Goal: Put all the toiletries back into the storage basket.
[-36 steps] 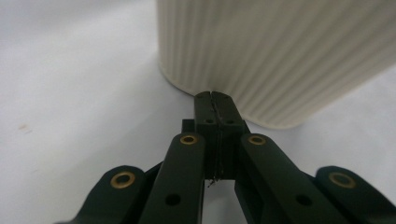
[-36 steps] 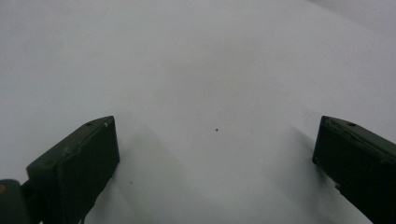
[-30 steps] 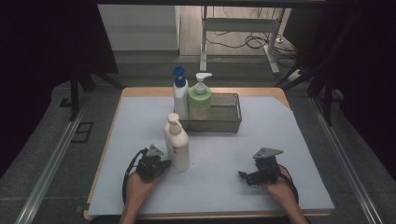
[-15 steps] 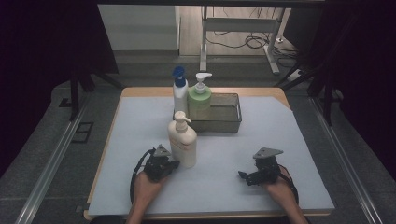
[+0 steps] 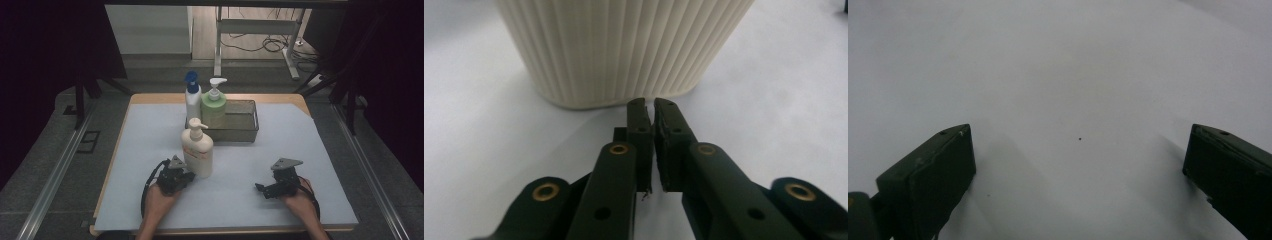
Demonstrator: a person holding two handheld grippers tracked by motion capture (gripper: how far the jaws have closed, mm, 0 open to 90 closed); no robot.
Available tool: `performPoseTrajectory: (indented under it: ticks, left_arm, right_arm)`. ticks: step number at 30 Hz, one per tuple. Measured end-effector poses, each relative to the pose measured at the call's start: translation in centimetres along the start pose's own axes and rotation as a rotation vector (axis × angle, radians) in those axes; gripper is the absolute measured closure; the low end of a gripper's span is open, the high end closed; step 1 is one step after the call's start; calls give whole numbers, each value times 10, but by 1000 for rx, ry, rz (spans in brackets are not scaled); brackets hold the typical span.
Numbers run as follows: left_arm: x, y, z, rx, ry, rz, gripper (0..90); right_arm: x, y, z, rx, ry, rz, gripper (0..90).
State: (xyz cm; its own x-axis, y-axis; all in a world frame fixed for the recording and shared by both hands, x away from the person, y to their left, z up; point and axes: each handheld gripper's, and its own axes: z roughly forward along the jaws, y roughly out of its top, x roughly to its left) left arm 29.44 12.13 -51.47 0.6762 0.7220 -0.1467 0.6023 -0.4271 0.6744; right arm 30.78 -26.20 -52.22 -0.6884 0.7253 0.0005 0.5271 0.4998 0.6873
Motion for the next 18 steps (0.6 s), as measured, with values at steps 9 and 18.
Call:
performPoseTrajectory:
  ticks: [9,18]
  left_arm:
    - [1,-13,-19,-4,46,0,596]
    - [-2,-28,-40,-18,99,18,250]
  right_arm:
    - [0,0,0,2,0,1,0]
    - [0,0,0,-1,-1,1,0]
